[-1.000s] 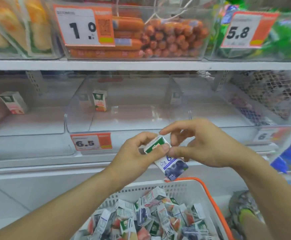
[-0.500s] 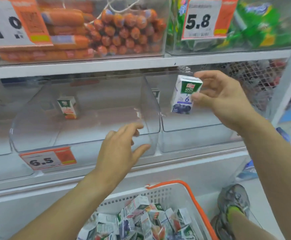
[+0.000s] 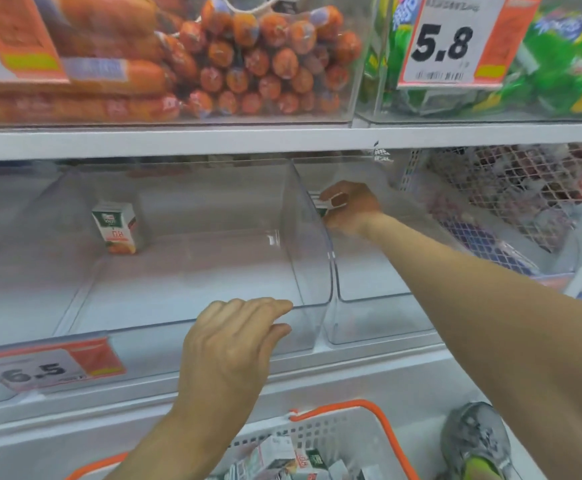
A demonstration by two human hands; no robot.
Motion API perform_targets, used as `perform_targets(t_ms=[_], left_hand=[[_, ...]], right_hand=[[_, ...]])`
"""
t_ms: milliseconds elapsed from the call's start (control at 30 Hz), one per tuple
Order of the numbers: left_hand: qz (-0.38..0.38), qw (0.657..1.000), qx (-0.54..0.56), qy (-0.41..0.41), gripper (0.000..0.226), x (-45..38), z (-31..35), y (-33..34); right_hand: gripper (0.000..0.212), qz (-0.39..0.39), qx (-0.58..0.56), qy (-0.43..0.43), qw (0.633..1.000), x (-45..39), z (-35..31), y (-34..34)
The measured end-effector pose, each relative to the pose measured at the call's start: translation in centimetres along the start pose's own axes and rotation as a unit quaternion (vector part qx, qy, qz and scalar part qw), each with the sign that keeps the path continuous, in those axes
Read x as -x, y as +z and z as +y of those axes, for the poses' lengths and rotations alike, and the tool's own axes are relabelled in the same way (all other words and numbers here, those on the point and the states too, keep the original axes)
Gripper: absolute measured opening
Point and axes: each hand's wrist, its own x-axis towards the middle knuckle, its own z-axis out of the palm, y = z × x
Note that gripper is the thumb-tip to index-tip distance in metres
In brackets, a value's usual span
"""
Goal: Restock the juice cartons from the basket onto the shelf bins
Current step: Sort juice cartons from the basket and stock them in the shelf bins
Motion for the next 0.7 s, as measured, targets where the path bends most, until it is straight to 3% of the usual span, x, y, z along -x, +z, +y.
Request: perform_targets(t_ms=[200, 467, 533, 600, 700], left_hand=[[-0.010, 1.000, 0.012, -0.001, 0.022, 0.2, 0.0, -0.1], [-0.045, 0.998, 0.051, -0.014, 0.027, 0.5, 1.1, -2.1], [-0.016, 0.998, 0.054, 0.021, 0.018, 0.9, 2.1, -3.3], [-0.042, 0.995, 0.083, 0.044, 0.012, 2.1, 2.9, -4.0], [-0.215, 0.970, 0.112, 0.016, 0.021, 5.6, 3.2, -4.1]], right_hand=[[0.052, 0.000, 0.015, 0.011, 1.000, 1.0, -0.5, 0.0], [0.019, 0.101, -0.064, -0.086, 0.989, 14.6, -2.8, -6.0], [0.017, 0.078, -0.119, -0.071, 0.987, 19.7, -3.0, -6.3], [0.014, 0.035, -0.141, -0.050, 0.988, 23.9, -2.6, -5.2], [0.010, -0.129, -0.111, 0.024, 0.985, 27.2, -1.0, -1.8]])
